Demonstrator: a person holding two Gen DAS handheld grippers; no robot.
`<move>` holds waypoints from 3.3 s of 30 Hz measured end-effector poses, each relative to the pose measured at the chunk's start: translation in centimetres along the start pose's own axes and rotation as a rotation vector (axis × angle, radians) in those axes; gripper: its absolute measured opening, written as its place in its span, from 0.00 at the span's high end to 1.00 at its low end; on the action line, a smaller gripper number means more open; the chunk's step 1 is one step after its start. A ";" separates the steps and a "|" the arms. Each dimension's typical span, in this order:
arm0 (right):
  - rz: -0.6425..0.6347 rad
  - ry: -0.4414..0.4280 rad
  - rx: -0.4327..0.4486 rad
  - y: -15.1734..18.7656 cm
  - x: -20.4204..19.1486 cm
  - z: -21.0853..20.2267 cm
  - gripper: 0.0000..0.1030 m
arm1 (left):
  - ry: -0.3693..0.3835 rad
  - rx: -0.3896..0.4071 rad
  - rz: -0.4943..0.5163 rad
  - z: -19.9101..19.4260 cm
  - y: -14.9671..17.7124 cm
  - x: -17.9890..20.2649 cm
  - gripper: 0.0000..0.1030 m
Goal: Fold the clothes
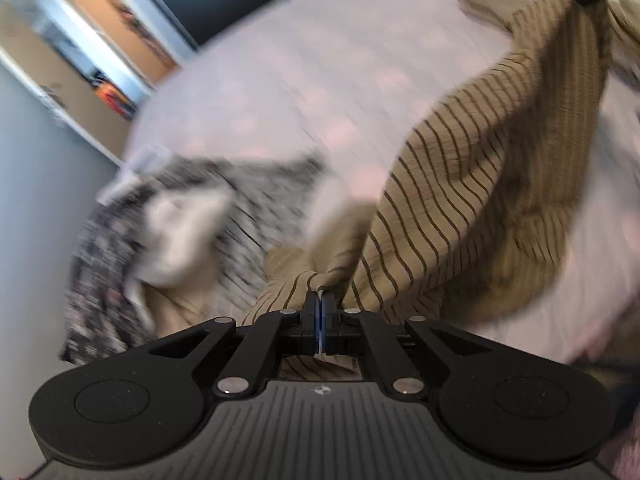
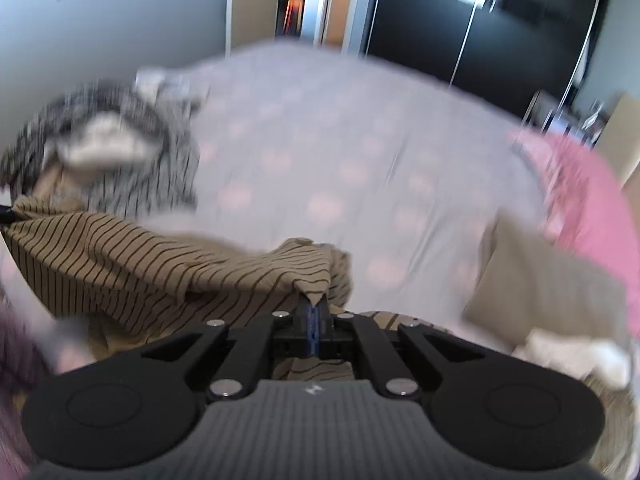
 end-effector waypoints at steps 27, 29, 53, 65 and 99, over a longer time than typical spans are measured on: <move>0.154 -0.111 -0.323 13.8 -0.2 9.1 0.76 | 0.488 -0.102 0.244 0.4 2.6 8.1 0.65; 0.167 -0.109 -0.294 13.3 0.4 8.3 0.75 | 0.483 -0.064 0.236 0.3 1.1 7.2 0.65; 0.603 -0.216 -0.231 12.0 8.3 15.3 0.61 | 0.591 0.028 -0.148 15.8 -12.0 8.9 0.64; 0.551 -0.177 -0.008 10.0 7.6 10.6 0.99 | 0.542 0.206 -0.294 10.7 -12.3 7.3 1.00; -0.137 -0.193 -0.113 16.7 -11.0 7.1 0.78 | 0.682 0.219 -0.007 2.9 -8.0 15.1 0.72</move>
Point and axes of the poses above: each gripper's, at about its wrist camera, not at the fingertips, and z roughly the way its jaws point, x to its right, y to its underside, the point moved 3 cm from there along z, roughly the way its jaws point, and after that the axes turned 5 degrees about -y, right-handed, at the moved point
